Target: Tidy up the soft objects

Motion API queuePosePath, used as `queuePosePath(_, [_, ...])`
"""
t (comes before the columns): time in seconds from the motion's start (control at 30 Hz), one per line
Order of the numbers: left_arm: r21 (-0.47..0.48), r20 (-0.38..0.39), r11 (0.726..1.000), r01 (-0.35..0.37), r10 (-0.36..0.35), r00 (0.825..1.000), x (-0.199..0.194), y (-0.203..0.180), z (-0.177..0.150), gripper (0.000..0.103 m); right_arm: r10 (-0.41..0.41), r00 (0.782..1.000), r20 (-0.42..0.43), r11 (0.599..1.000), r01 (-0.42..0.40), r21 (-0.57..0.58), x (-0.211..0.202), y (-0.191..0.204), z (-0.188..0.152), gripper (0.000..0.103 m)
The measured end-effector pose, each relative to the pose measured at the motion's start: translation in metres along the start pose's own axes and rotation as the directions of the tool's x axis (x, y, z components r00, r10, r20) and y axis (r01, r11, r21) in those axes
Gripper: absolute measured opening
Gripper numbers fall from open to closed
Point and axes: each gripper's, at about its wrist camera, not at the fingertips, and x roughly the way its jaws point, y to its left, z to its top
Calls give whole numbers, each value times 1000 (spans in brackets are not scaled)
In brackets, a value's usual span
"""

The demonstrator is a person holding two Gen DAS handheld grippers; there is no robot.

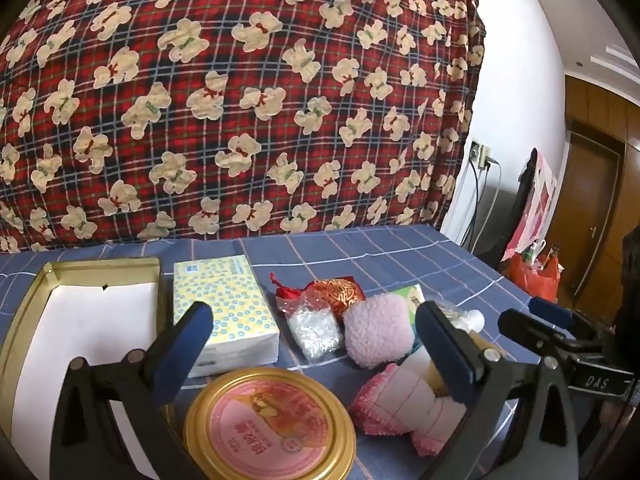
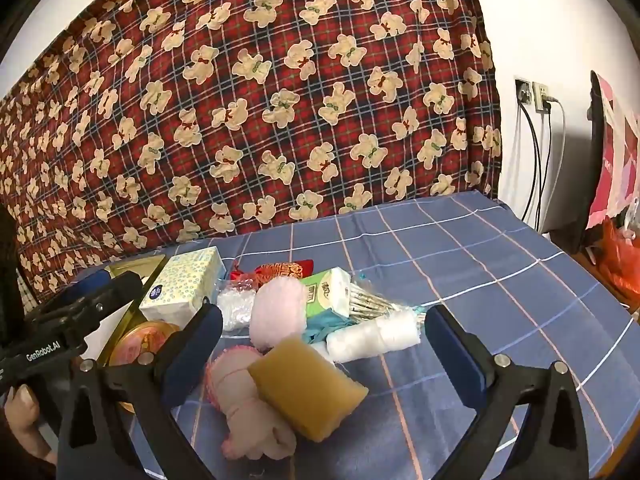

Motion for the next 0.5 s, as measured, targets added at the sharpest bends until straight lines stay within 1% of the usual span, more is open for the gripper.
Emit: queuePosePath(0.5, [3,3,1000,0,0,1000,-1,-3,4,103,1,1000,2,1000,-1,5,0,0,0,102])
